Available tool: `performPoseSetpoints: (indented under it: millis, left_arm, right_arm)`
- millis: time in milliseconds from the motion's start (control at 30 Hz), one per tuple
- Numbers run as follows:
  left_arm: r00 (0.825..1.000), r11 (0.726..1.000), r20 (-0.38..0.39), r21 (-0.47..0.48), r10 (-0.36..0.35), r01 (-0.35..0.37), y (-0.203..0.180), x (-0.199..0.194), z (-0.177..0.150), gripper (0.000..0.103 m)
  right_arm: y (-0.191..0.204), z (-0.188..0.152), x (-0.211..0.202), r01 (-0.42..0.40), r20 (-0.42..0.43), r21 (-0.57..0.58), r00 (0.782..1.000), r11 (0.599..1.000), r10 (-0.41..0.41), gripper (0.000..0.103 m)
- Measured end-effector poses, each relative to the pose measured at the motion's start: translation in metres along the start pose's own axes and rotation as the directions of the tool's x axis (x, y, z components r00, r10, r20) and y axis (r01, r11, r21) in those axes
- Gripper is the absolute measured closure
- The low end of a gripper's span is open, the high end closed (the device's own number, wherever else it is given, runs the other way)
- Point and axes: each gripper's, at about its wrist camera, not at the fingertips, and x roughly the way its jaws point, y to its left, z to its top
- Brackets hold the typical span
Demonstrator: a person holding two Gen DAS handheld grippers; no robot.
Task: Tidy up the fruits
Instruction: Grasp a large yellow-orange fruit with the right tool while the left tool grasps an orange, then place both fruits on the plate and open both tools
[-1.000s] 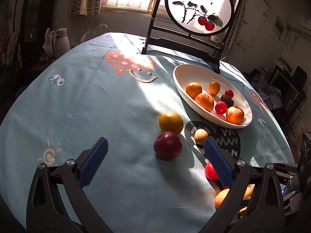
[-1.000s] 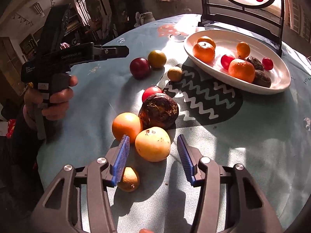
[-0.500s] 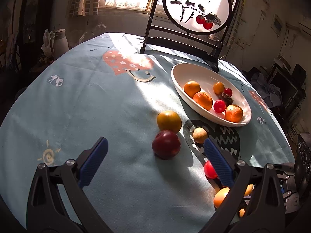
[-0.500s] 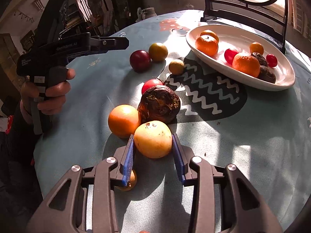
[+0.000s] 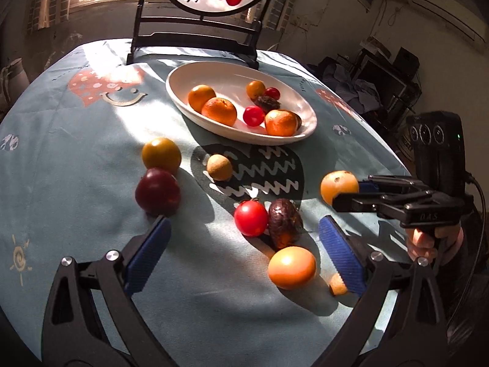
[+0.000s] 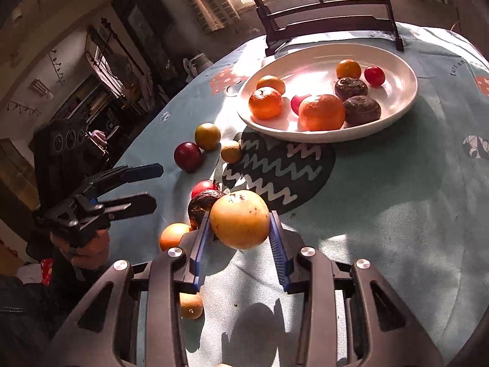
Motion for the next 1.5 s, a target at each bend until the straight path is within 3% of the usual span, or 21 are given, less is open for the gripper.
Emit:
performPoseSetpoints:
  millis: [33,100,233,500,600,767,833,933,1033,1233,1333,1500]
  left_arm:
    - [1.000,0.999,-0.018,0.053,-0.006,0.007,-0.010,0.002,-0.004,0.007]
    - [0.998,0.993,-0.052,0.112,-0.021,0.026,-0.024,0.006,-0.013,0.024]
    - [0.993,0.989,-0.119,0.142,-0.013,0.029,-0.035,0.018,-0.023,0.043]
    - [0.987,0.985,-0.155,0.174,0.045,-0.018,-0.041,0.030,-0.029,0.054]
    - [0.988,0.988,-0.150,0.152,0.022,0.001,-0.040,0.028,-0.029,0.063]
    - [0.990,0.990,-0.136,0.141,0.029,-0.010,-0.041,0.024,-0.030,0.063]
    - [0.993,0.993,-0.118,0.115,-0.003,0.016,-0.037,0.017,-0.027,0.063]
    - [0.998,0.997,-0.057,0.062,-0.034,0.038,-0.029,0.005,-0.008,0.063]
    - [1.000,1.000,0.008,-0.003,-0.004,0.004,-0.021,0.006,0.028,0.063]
    - [0.989,0.985,0.075,-0.125,0.129,-0.120,-0.008,0.044,0.111,0.063]
    - [0.989,0.981,0.053,-0.150,0.136,-0.127,-0.004,0.070,0.135,0.063]
    - [0.977,0.968,-0.034,-0.135,0.209,-0.212,0.000,0.110,0.150,0.063]
  right_arm:
    - [-0.002,0.001,0.000,0.010,0.001,0.009,1.000,1.000,-0.010,0.066]
    - [-0.005,0.001,0.000,0.030,-0.001,0.025,1.000,0.999,-0.030,0.066]
    - [-0.007,0.002,0.003,0.040,-0.013,0.027,0.999,0.999,-0.040,0.066]
    - [-0.004,0.000,0.003,0.069,-0.007,0.007,0.998,0.998,-0.069,0.066]
    - [-0.004,0.000,0.003,0.080,-0.003,0.003,0.997,0.997,-0.080,0.066]
    - [-0.006,0.001,0.003,0.090,0.004,0.002,0.996,0.996,-0.090,0.066]
    - [-0.006,0.001,0.002,0.091,0.015,0.001,0.996,0.996,-0.091,0.066]
    - [-0.006,0.005,-0.009,0.138,0.117,-0.001,0.984,0.990,-0.137,0.066]
    - [-0.011,0.016,-0.025,0.218,0.265,0.038,0.939,0.975,-0.220,0.066]
    - [-0.037,0.060,-0.014,0.326,0.332,0.124,0.877,0.937,-0.349,0.066]
    - [-0.056,0.079,0.000,0.324,0.313,0.162,0.879,0.932,-0.360,0.066]
    - [-0.074,0.095,0.021,0.333,0.273,0.169,0.888,0.928,-0.369,0.066]
